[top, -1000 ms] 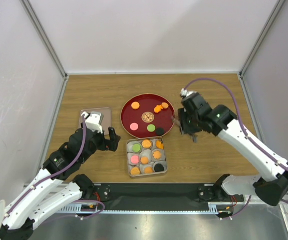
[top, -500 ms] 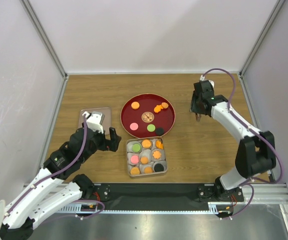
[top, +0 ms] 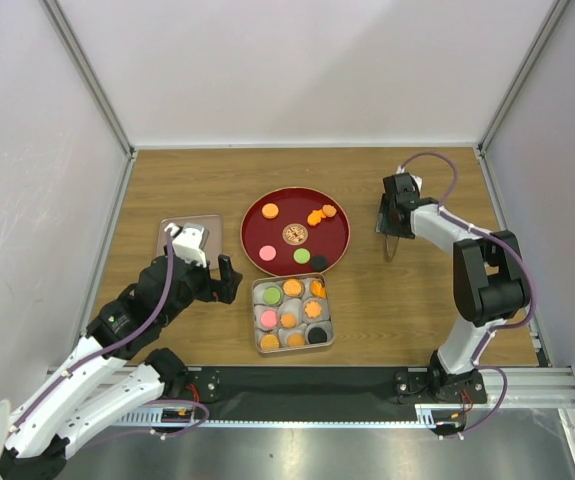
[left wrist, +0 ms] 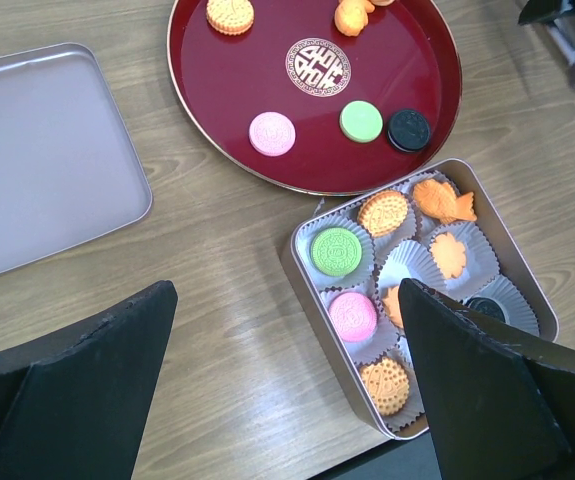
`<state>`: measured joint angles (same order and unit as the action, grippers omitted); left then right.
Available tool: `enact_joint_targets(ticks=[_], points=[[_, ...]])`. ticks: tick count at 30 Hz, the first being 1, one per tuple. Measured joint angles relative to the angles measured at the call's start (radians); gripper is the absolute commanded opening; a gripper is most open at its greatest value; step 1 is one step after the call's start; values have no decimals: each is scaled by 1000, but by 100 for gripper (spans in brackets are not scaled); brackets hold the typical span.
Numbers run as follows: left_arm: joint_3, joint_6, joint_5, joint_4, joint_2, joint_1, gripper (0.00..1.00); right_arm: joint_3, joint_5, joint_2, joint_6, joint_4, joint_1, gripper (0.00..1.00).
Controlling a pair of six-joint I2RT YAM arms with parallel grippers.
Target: Pack the cookies
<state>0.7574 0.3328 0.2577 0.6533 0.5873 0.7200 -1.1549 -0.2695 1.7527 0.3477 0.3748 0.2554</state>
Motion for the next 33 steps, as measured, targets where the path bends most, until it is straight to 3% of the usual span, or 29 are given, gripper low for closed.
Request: enact_joint_targets(ticks=[9,14,23,33], points=[[0,-1,0,0,1,1,100,27,25,23,14,-14,0,77],[0,-1,1,0,10,1,100,27,23,23,18,-10,0,82],[0,0,13,1,35,2,100,28,34,-24,23,42,0,84],[49,55,125,50,206,-13,100,31,128,-359,37,61,51,79]])
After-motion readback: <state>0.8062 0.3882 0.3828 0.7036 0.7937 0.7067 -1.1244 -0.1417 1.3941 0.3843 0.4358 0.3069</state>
